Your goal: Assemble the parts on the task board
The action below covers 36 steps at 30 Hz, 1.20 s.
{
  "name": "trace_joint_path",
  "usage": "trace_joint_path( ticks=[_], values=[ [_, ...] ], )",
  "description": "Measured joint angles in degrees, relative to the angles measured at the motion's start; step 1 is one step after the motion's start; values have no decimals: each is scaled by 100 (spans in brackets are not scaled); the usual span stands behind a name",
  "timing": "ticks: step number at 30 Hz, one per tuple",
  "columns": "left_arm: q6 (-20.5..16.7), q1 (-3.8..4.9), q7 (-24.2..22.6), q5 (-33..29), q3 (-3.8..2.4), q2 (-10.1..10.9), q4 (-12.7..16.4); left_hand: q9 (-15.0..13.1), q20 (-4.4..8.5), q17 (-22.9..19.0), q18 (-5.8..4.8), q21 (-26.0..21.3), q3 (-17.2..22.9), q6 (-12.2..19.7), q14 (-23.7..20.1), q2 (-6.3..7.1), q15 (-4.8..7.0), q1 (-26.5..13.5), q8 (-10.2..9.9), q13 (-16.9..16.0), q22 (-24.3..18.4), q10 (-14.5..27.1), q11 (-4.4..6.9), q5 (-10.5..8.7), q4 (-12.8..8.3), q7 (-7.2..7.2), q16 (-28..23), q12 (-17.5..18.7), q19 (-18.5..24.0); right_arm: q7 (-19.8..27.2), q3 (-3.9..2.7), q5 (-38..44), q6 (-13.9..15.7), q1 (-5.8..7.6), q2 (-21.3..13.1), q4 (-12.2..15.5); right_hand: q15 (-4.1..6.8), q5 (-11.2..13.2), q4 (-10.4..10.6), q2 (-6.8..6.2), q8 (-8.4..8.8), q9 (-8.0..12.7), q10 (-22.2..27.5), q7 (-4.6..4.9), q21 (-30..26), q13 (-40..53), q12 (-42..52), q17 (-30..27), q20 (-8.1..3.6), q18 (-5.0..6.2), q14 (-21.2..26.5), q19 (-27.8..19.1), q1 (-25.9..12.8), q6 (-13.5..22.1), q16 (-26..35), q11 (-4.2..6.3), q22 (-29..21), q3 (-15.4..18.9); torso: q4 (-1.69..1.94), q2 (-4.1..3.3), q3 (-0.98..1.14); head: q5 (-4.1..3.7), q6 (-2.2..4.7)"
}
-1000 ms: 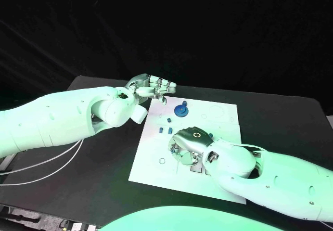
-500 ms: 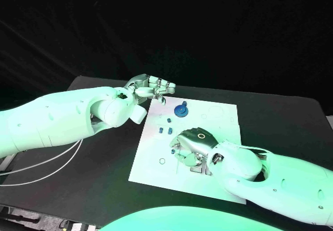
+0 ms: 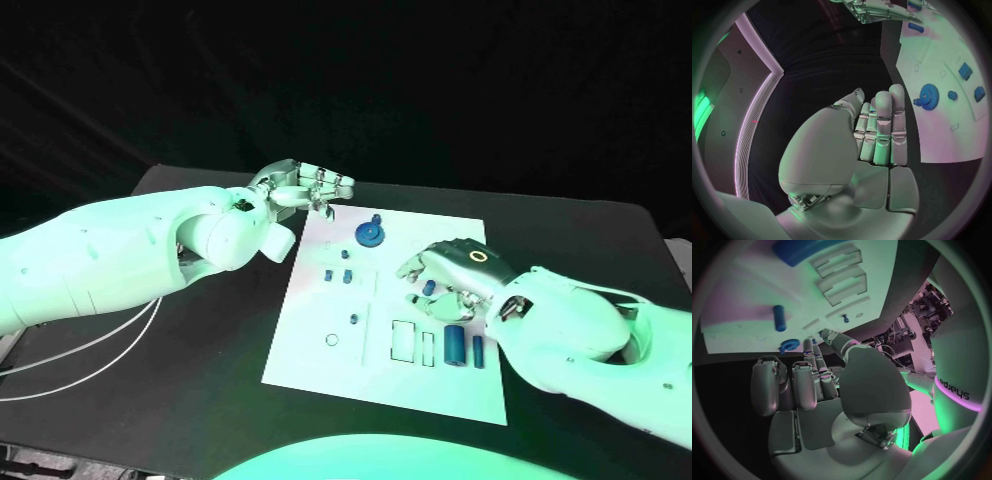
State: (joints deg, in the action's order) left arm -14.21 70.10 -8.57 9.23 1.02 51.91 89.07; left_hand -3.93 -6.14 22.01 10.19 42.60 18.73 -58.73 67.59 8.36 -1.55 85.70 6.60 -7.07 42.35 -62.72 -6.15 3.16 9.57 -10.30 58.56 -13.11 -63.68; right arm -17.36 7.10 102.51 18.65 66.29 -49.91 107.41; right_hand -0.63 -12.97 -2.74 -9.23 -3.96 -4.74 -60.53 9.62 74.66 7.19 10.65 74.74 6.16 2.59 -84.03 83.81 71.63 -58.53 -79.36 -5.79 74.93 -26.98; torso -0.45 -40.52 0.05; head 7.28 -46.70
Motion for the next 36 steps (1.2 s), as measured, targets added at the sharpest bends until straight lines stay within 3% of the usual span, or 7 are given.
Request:
trace_joint_path(
  ticks=[2, 4, 5, 10, 16, 24, 36],
  values=[
    [1, 0, 3, 0, 0, 2, -5, 0, 0, -2, 0, 0, 0, 0, 0, 0, 0, 0, 0, 0, -4, 13, -13, 0, 0, 0, 0, 0, 0, -8, -10, -131, -21, 168, -177, -4, 0, 3, 25, -8, 0, 5, 33, -28, 0, -12, 22, 0, 0, 0, 0, 0, -8, 13, 0, 8, 0, 57, 0, 2, -1, -34, 18],
    [1, 0, 6, 1, 1, 5, -15, 0, 0, -5, 0, 0, 0, 0, 0, 0, 0, 0, 0, 0, -5, 21, -21, 0, 0, 0, 0, 0, 0, 2, -18, -238, -57, 273, -304, -31, 0, -16, 55, -95, 0, 10, 92, -41, -30, -31, 57, 0, 0, 0, 0, 0, -71, 2, -1, 11, 0, 199, -3, 4, -2, -59, 36],
    [2, 0, 6, 1, 3, 6, -20, 0, 0, -5, 0, -1, 0, 0, 0, 0, 0, 0, 0, 1, -5, 21, -21, 0, 0, 0, 0, 0, 0, 21, -18, -306, -87, 318, -368, -64, 0, -79, 68, -117, 0, 10, 117, -92, -29, -38, 89, 10, 0, 0, 0, 0, -49, -4, -25, 36, 0, 281, -5, 5, -2, -76, 50],
    [28, 0, 7, 1, 3, 5, -24, 0, 0, -5, -1, -31, 0, 0, 0, 0, 0, 0, 0, -7, -14, 21, -21, 0, 0, 0, 0, -43, 0, 121, 2, -495, -280, 387, -451, -184, 0, -157, 94, -165, 0, 18, 194, -157, -29, -49, 176, 21, 0, 0, 0, 0, 3, 13, -45, 51, 0, 548, -13, 6, 1, -114, 81],
    [48, 0, 7, 2, 3, 5, -25, 0, -21, -5, 0, -31, -3, 0, 0, 0, 0, 0, 0, -7, -13, 21, -22, 0, -31, 0, 0, -43, -21, 213, 28, -552, -525, 380, -393, -328, 1, -189, 110, -153, 0, 24, 194, -193, -29, -49, 247, 21, 0, 0, 0, 0, 15, 13, -67, 51, -1, 628, -13, 2, 2, -134, 87],
    [56, 0, 6, 2, 5, 9, -29, 0, -21, -4, 0, -31, -2, 0, 0, 0, 0, 0, 0, -6, -13, 21, -22, 0, -31, 0, 0, -43, -21, 267, 51, -543, -739, 269, -171, -506, 1, -203, 117, -67, 0, 30, 194, -213, 21, -49, 348, 20, 0, 1, 0, 0, 101, 33, -100, 51, -1, 667, -6, 1, -3, -152, 71],
    [69, 0, 7, 2, 5, 12, -27, 0, -21, -7, 0, -31, -3, 0, 0, 0, 0, 0, 0, -12, -21, 21, -21, 0, -30, 0, 0, -43, -21, 248, 57, -534, -808, 189, 11, -660, 45, -147, 159, 130, -48, 12, -89, -173, 266, -76, 523, 19, -23, 0, 0, 23, 297, -101, -133, 141, -2, 526, -6, 3, -5, -154, 65]
  ],
)
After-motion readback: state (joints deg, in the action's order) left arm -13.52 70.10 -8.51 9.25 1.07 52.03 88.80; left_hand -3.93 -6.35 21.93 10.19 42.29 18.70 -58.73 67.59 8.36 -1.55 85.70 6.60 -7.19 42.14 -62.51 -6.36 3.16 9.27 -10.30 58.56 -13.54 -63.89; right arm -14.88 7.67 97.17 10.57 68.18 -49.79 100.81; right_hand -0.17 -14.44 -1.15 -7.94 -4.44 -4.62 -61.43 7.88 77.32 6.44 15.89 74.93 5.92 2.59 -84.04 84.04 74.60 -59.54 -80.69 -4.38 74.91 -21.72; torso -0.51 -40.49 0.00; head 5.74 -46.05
